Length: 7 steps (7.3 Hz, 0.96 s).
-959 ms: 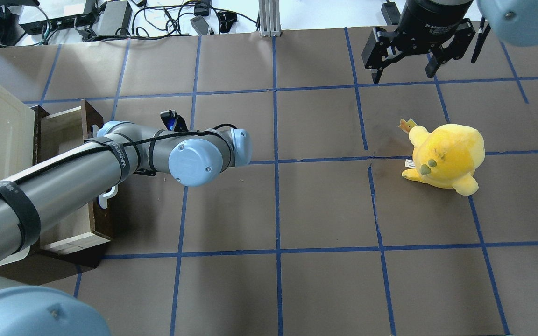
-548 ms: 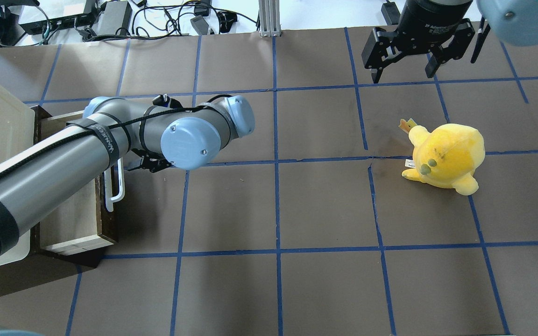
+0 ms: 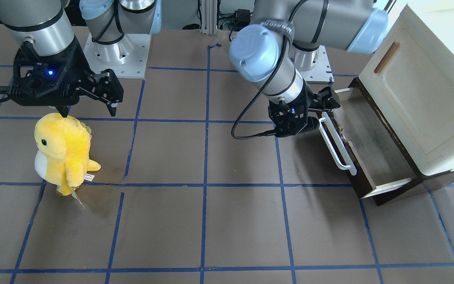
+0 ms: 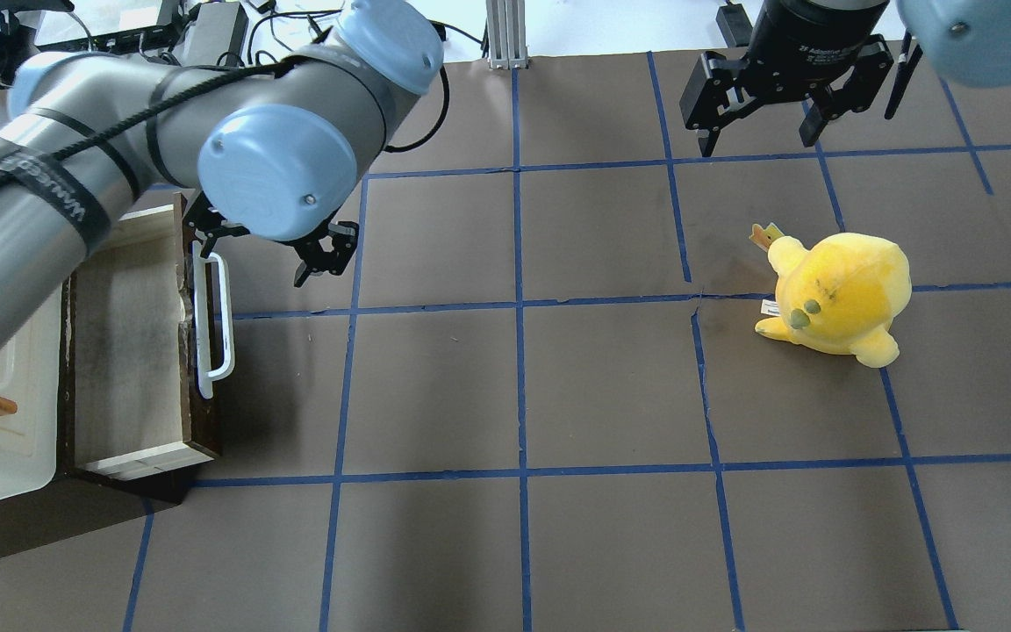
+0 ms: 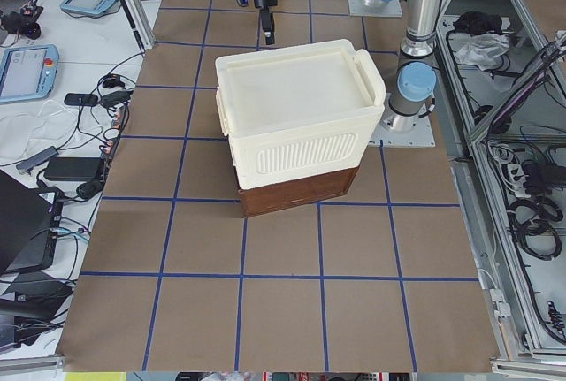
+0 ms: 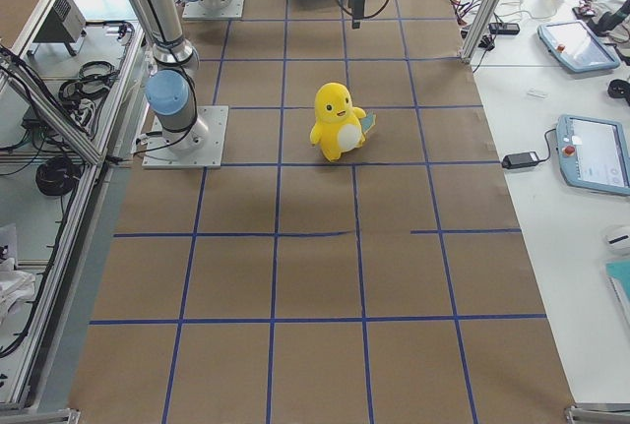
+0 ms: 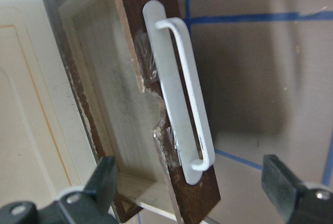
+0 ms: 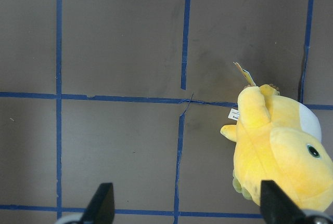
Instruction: Pull drawer sideways
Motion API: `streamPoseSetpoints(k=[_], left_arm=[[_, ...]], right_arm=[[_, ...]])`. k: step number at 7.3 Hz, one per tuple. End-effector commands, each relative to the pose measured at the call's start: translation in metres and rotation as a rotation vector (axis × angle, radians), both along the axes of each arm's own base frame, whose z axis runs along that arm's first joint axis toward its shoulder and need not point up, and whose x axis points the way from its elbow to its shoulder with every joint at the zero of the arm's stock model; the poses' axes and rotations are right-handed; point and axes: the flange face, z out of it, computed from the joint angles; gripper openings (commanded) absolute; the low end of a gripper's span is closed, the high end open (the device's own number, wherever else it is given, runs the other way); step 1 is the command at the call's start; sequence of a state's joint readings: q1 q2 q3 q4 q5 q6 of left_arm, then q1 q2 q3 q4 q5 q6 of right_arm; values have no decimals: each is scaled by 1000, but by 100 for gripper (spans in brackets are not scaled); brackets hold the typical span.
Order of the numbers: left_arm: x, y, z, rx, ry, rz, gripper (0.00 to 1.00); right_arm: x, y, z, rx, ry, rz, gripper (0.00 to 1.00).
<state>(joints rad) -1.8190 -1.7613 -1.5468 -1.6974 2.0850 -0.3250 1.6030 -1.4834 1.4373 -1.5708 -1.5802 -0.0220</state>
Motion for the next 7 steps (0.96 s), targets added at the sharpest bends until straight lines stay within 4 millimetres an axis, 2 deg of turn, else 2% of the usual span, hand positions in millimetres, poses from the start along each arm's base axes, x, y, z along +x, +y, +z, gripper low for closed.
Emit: streamPoseSetpoints(k=[1,3,4,5,7], left_arm=[[14,17,58,-40,358,105,100],[26,21,86,-80,506,50,100],[32,17,86,-79,536,28,100],[46,9,90,-110,563,35,100],[56,11,93,-122,556,51,100]], right_arm=[[0,0,0,0,0,0,100],[0,0,0,0,0,0,100],[0,0,0,0,0,0,100],[0,0,0,0,0,0,100],[0,0,0,0,0,1,100]])
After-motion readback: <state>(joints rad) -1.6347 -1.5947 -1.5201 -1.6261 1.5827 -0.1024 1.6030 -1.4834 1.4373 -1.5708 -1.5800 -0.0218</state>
